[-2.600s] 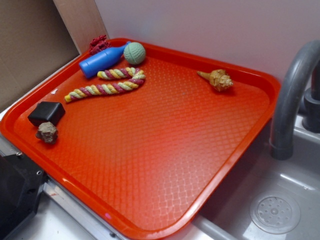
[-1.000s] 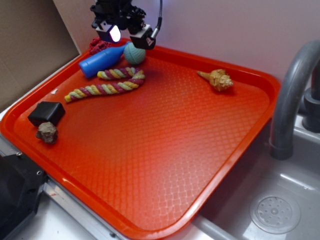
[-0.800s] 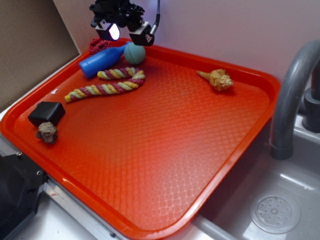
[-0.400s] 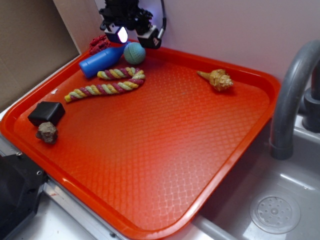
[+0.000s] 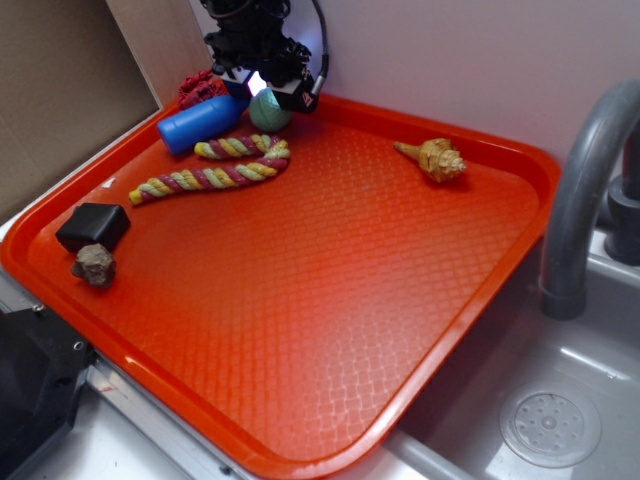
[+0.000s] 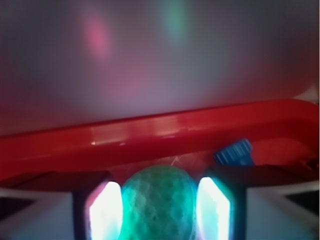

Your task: Grab the green ball.

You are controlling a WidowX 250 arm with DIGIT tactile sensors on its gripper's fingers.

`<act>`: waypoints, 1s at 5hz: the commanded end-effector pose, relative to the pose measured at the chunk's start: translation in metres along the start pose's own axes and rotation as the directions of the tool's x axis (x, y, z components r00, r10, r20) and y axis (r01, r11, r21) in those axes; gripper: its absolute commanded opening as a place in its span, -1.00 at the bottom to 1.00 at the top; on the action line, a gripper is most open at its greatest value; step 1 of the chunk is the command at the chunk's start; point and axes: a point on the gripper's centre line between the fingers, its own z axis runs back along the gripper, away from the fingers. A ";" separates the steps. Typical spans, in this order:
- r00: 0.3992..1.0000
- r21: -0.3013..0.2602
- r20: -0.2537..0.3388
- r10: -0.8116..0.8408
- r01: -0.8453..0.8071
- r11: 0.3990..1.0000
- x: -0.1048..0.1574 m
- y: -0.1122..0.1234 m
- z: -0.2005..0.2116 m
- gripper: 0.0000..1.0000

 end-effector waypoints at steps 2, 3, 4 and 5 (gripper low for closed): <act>0.999 0.003 0.030 -0.021 0.021 1.000 0.006 0.004 0.026 -1.00; 0.992 -0.118 -0.125 -0.024 0.009 0.993 -0.018 0.006 0.084 -1.00; 0.993 -0.199 -0.094 -0.075 0.055 0.978 -0.051 0.006 0.143 -1.00; 0.994 -0.299 -0.057 -0.095 0.074 0.951 -0.062 0.013 0.196 -1.00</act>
